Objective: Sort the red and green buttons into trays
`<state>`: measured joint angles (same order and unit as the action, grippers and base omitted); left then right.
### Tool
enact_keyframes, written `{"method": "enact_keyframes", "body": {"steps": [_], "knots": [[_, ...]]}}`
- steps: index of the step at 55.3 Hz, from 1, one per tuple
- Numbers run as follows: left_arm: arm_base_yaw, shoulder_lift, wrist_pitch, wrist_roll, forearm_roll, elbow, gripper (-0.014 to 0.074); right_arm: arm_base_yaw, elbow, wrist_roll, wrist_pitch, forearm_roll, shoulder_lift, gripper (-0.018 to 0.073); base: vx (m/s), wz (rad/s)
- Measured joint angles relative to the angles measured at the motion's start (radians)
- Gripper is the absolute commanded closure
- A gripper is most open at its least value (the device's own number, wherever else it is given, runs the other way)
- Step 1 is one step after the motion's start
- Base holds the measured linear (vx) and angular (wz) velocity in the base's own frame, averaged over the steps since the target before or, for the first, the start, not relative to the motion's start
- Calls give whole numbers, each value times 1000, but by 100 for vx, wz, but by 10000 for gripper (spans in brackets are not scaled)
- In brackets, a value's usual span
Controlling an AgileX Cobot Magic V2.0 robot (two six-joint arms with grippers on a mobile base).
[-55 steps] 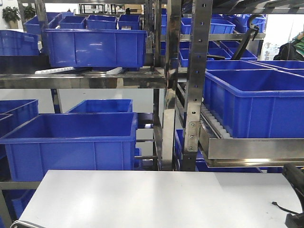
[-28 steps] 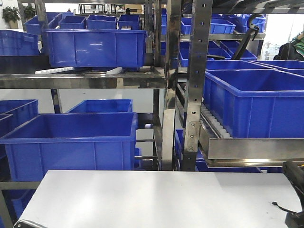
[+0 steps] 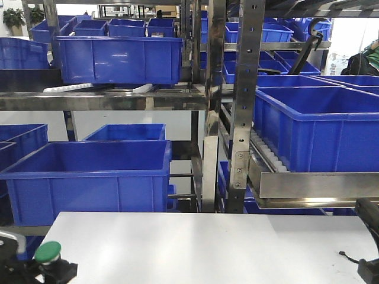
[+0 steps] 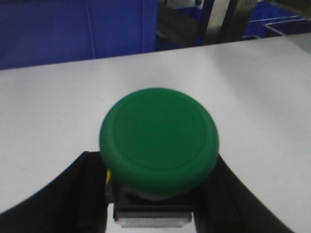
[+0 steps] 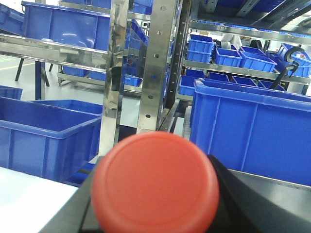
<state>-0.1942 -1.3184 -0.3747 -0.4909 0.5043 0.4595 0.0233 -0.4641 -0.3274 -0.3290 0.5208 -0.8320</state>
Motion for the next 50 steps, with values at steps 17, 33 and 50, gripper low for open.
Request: {"method": "enact_keyframes", "body": {"steps": [17, 33, 50], "knots": [[0, 407, 243, -332, 323, -10, 596, 0, 0, 0, 137, -1, 3, 568, 0, 0], [0, 621, 481, -371, 340, -10, 596, 0, 0, 0, 255, -4, 58, 568, 0, 0], [0, 705, 542, -371, 337, -10, 594, 0, 0, 0, 276, -5, 79, 568, 0, 0]]}}
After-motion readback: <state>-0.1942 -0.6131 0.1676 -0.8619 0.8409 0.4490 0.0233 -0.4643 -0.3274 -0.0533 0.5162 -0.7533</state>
